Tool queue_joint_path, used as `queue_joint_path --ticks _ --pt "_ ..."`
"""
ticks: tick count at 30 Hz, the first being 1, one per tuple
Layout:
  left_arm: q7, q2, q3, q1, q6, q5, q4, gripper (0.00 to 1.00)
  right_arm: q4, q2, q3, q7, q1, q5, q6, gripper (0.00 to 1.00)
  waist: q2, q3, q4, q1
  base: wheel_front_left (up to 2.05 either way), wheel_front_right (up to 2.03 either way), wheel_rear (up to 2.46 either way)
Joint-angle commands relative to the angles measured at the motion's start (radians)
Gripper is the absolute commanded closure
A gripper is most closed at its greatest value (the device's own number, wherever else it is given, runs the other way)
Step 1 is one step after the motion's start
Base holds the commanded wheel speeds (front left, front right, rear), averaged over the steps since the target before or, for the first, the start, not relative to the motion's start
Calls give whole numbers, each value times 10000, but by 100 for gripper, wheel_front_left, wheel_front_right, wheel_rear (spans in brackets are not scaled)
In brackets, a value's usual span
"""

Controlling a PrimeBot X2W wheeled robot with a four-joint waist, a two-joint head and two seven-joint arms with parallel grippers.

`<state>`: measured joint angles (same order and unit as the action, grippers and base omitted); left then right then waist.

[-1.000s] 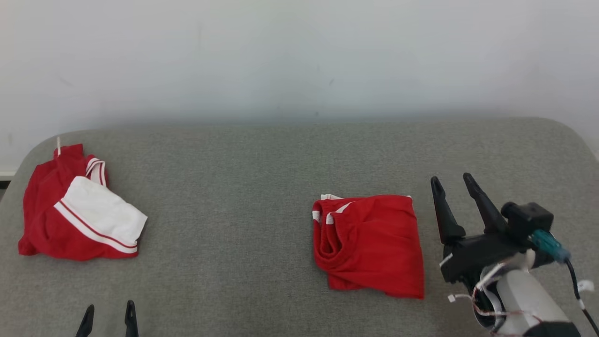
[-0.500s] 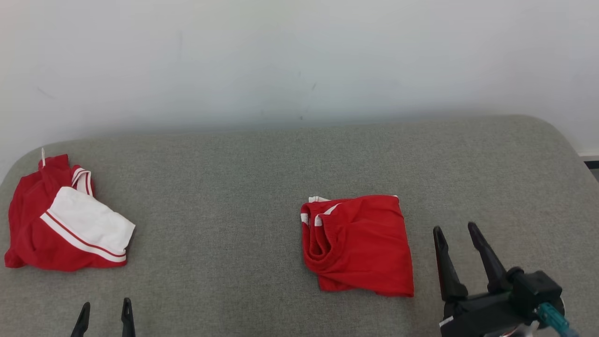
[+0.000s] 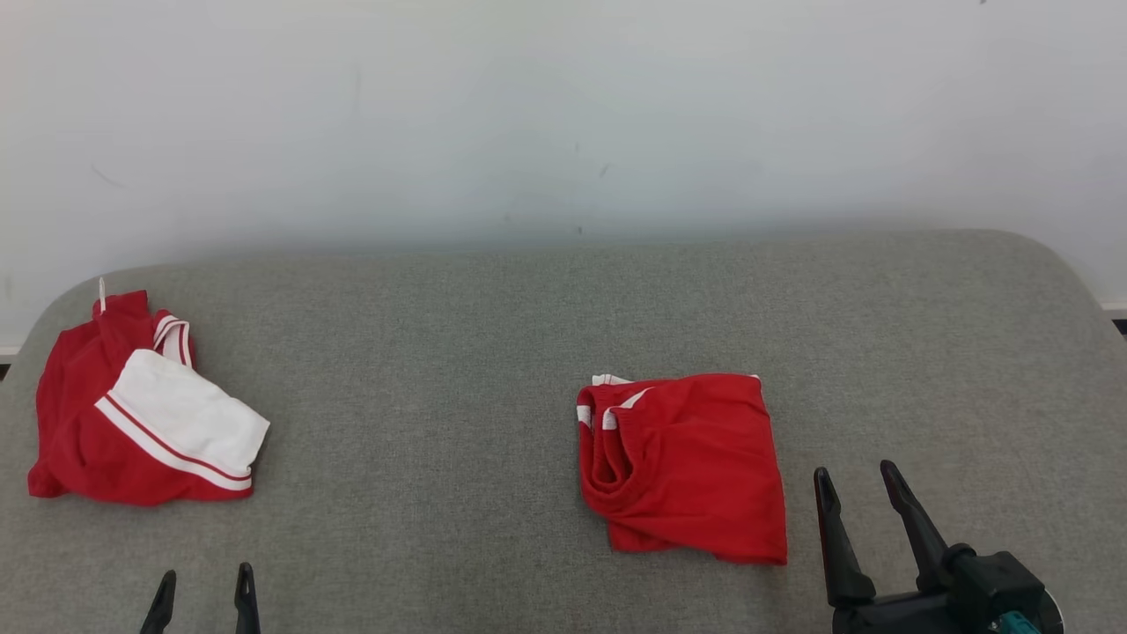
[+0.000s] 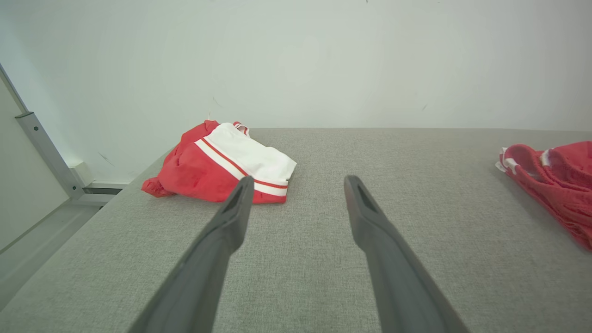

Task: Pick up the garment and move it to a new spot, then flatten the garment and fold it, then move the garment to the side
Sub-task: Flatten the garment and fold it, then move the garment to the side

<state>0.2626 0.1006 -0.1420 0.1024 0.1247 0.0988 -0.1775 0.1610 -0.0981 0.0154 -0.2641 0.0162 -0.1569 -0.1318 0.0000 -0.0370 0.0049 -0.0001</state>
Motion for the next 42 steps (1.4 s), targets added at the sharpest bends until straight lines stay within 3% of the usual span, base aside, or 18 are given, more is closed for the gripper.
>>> queue_joint_path --ticks 1,16,42 --pt "32 -40 -12 54 53 -67 15 0 -28 54 -28 -2 127 97 24 0 0 -10 11 1 0 0 0" --pt "32 126 40 154 -138 -344 168 0 203 168 0 -2 227 479 24 0 0 -95 79 1 0 0 0" --pt "-90 311 209 209 -189 83 153 0 671 335 -133 -2 168 324 24 0 0 -133 125 1 0 0 0"
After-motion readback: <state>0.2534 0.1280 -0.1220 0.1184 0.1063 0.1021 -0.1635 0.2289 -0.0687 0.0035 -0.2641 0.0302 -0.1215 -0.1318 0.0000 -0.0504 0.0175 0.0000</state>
